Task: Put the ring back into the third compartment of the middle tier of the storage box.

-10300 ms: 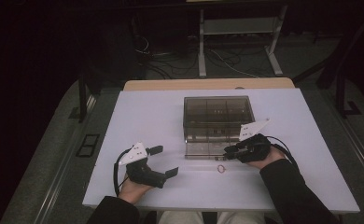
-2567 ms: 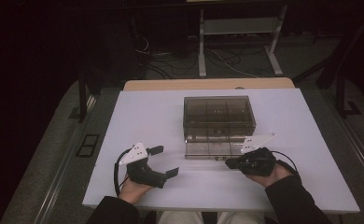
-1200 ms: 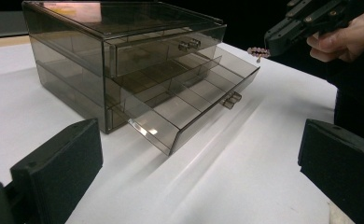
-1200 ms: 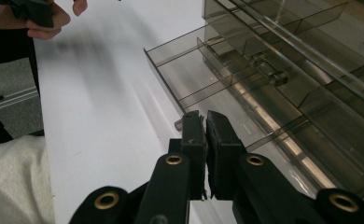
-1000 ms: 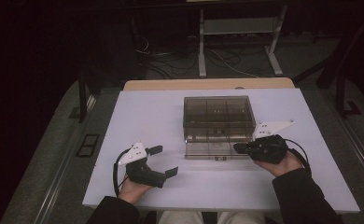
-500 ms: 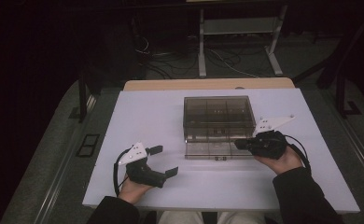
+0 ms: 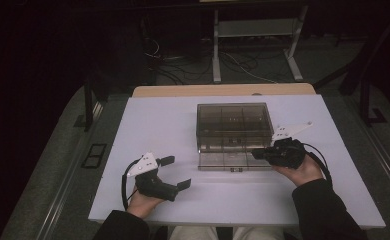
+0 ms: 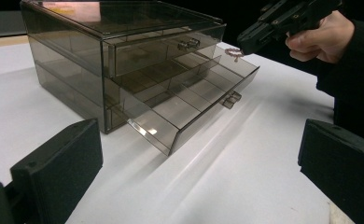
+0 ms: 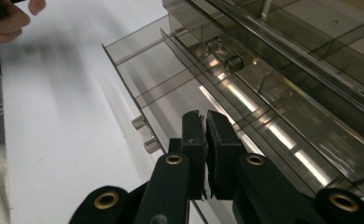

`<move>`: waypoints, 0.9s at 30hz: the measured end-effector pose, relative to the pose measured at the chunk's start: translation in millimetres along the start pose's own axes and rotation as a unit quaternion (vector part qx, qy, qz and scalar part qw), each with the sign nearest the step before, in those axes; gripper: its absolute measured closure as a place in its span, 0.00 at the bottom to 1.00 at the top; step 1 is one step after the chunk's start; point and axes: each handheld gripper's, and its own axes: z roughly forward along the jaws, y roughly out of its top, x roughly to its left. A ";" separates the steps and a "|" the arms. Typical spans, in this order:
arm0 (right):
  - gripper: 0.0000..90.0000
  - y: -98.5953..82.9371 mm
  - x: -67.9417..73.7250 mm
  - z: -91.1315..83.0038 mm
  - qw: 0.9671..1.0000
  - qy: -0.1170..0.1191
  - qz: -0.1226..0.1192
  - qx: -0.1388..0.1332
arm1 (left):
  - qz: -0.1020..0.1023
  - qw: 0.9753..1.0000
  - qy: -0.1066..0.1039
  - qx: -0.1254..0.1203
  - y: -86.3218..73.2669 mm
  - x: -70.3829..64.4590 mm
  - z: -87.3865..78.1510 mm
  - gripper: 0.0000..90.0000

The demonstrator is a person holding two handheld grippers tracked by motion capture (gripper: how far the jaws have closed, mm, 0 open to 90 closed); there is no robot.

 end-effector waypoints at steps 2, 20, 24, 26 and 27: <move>0.95 -0.9 -1.4 1.0 1.000 -0.001 0.002 0.002 | 0.000 1.000 0.000 0.000 0.0 -0.1 0.1 0.00; 0.95 -8.5 -8.8 15.2 0.999 -0.003 0.013 0.032 | 0.001 1.000 -0.001 0.000 0.0 -0.2 0.3 0.00; 0.95 -11.2 -10.6 18.4 0.999 -0.005 0.015 0.039 | 0.001 1.000 -0.001 0.001 -0.1 -0.2 0.5 0.00; 0.95 -11.9 -11.2 19.2 0.999 -0.005 0.016 0.042 | 0.001 1.000 -0.001 0.001 -0.1 -0.3 0.5 0.00; 0.95 -12.2 -11.2 19.5 0.999 -0.005 0.017 0.043 | 0.000 1.000 -0.001 0.000 -0.1 -0.4 0.6 0.00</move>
